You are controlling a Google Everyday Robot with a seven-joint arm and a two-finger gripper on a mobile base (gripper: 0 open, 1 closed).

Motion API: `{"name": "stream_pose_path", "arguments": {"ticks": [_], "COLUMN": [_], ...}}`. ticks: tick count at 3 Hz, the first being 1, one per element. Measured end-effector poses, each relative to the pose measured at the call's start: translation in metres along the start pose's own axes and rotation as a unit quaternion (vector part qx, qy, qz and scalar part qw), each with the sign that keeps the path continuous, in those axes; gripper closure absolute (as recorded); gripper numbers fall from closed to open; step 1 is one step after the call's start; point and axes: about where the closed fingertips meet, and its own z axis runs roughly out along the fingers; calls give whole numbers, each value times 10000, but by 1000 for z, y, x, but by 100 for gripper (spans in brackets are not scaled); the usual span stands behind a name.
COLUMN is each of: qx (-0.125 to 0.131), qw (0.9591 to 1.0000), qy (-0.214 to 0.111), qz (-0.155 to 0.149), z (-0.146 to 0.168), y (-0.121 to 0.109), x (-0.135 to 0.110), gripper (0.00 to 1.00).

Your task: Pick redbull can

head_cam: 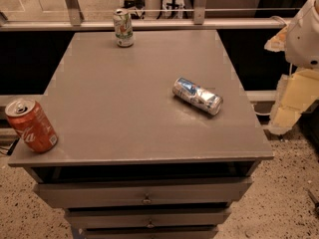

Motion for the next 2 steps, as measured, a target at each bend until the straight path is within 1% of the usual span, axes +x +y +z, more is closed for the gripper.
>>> {"name": "stream_pose_path", "arguments": {"ticks": [1,2], "qx": [1,43], "qw": [10000,10000], "qy": [0,-82], "qz": [0,-21], "z": [0,5], "y": [0,-3], "x": [0,-6], "gripper": [0,0]}}
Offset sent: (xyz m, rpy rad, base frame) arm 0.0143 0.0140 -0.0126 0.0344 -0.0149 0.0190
